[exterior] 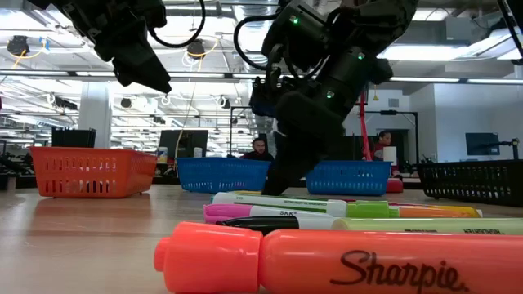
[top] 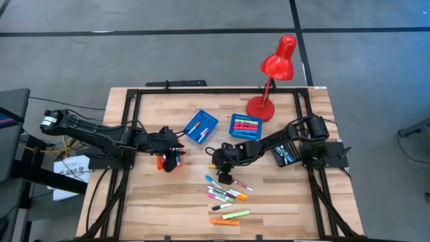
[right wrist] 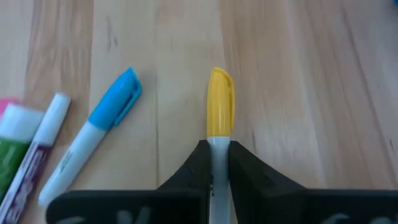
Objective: Pick & Place Markers
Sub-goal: Put the top small yellow highlighter pen into the left blue bin
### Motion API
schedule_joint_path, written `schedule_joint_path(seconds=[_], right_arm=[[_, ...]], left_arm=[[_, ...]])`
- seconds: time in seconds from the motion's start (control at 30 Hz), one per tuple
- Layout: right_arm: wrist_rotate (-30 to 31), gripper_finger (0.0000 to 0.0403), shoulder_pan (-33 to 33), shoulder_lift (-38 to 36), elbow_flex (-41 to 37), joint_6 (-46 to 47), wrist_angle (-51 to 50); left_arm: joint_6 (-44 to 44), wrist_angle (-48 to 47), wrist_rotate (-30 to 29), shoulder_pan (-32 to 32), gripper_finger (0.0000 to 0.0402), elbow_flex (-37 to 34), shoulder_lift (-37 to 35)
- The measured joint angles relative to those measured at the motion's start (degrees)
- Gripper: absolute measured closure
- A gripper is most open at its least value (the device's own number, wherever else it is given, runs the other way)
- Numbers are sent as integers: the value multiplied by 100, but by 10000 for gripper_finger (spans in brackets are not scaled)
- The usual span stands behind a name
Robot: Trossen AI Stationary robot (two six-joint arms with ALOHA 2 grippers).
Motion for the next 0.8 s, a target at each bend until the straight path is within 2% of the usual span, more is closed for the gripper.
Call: schedule_joint_path(seconds=[0.1,0.17,0.3,0.43,0.6,0.8], right_arm=[[10,379,-64,-17,-17,-31,349],[90,363,-122,-4,47,-137,541],[821,351,-295,-105,406,-274,661],[1483,377,-602,-94,791,-913,777],[1535,381,-1075,-81,1029,-1187,1060],[1285,338,-1613,-66,913,-813,1014]], left_arm=[[295,15,-230,2,262,0,0],[561,34,-451,2,262,0,0],[701,101,-868,4,262,0,0],[696,118,-1021,4,262,0,0],[683,123,-1023,4,262,0,0],[680,145,-1025,4,262,0,0]])
